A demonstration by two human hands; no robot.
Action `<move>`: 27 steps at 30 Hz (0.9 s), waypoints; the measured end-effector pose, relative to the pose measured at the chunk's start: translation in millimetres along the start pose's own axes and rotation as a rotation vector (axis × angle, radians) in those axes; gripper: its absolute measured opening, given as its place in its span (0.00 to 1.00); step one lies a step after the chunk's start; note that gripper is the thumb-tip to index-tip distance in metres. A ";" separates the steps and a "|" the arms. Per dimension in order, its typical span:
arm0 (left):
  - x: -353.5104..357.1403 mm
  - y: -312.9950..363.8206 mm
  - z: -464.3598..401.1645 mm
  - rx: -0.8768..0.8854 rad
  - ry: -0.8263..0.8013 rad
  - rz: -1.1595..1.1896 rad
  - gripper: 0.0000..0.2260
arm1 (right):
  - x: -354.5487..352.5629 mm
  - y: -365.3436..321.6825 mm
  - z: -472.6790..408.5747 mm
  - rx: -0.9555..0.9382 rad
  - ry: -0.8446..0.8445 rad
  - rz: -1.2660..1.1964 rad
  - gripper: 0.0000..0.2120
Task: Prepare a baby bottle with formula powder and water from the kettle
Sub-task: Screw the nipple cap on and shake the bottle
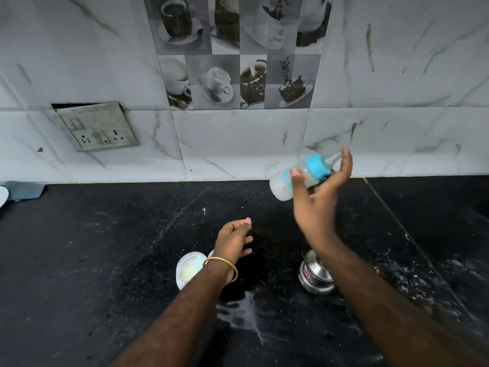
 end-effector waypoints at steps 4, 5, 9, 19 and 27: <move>2.0 0.3 -2.0 0.004 0.001 0.001 0.07 | 25.4 71.1 51.7 0.262 -0.574 0.501 0.42; 1.9 0.6 -2.2 0.006 0.003 -0.001 0.08 | 26.0 67.2 49.1 0.255 -0.577 0.469 0.42; -1.8 -0.3 -4.6 0.004 0.014 -0.001 0.09 | -1.0 18.8 -1.0 0.055 -0.044 0.015 0.41; -5.6 6.1 -2.0 0.012 0.005 0.010 0.10 | 11.7 20.3 -4.0 0.053 -0.171 0.047 0.40; 2.8 10.3 2.3 0.029 -0.028 0.014 0.11 | 23.9 42.8 23.5 0.223 -0.558 0.294 0.40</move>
Point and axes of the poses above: each hand's wrist, its own z-axis away from the middle knuckle, its own x-axis out of the palm, y = z × x, the point moved 9 cm from there along -z, towards the middle knuckle, and after that the axes turned 8 degrees about -z, right-handed, at the moved point
